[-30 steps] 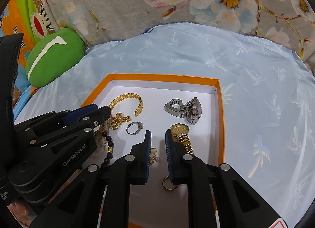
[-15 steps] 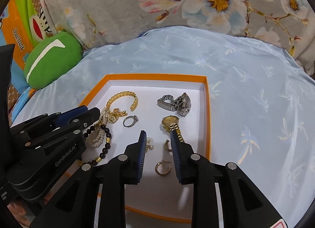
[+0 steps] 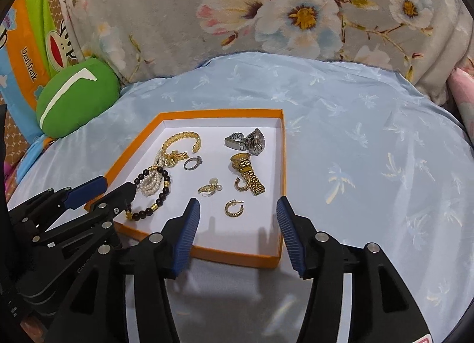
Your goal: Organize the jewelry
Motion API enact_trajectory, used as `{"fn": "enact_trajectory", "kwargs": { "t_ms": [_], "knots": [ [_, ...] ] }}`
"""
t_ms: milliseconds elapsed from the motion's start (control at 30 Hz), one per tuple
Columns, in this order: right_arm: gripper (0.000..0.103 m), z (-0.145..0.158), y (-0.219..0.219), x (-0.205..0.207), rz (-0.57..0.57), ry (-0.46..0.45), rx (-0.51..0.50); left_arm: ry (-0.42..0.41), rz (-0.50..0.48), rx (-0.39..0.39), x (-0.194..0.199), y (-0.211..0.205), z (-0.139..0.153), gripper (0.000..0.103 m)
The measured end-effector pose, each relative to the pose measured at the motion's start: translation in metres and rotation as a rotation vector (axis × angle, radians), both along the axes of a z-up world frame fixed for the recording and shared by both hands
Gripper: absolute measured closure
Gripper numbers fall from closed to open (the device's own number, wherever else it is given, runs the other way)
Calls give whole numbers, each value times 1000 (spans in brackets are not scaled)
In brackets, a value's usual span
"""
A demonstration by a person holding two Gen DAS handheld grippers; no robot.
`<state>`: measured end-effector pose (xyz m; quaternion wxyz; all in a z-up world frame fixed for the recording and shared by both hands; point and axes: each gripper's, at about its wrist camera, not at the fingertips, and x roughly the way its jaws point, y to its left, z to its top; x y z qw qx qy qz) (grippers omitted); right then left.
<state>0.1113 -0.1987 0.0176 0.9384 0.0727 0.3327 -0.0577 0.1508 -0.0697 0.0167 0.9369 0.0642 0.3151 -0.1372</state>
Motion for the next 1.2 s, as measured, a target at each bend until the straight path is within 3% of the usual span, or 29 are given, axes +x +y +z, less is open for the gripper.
{"fn": "enact_trajectory", "kwargs": {
  "t_ms": [33, 133, 300, 533, 667, 1200],
  "knots": [
    [43, -1, 1, -2, -2, -1, -4, -9, 7, -1, -4, 1, 1, 48],
    [39, -1, 6, -10, -8, -4, -24, -41, 27, 5, -13, 4, 3, 43],
    [31, -2, 9, -20, -21, -8, -14, -12, 49, -7, -20, 12, 1, 42],
    [18, -1, 9, -30, -67, -25, -34, 11, 90, -5, -26, 18, -2, 33],
    [17, 0, 9, -32, -83, -24, -49, 10, 127, 12, -28, 20, -4, 26],
    [17, -5, 12, -22, -95, 42, -76, 45, 190, 65, -23, 20, -10, 21]
  ]
}}
